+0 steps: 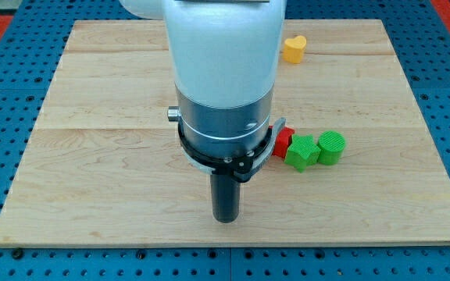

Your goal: Move your arm towards the blue triangle

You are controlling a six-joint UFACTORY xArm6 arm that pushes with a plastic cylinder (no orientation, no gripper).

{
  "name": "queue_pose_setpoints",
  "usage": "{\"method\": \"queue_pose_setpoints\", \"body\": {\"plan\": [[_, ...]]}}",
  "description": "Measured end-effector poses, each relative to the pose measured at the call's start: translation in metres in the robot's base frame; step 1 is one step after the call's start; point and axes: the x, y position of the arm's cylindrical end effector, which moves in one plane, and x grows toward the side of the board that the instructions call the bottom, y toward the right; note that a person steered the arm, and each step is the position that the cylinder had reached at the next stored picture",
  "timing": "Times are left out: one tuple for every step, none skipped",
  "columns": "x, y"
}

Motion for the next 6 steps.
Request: {"method": "queue_pose_setpoints", "body": {"plan": [[-0.001, -0.008], [-0.009, -0.013], [-0.013, -0.014], [-0.057, -0.046], [-0.119, -0.088], [-0.183, -0.088]]}}
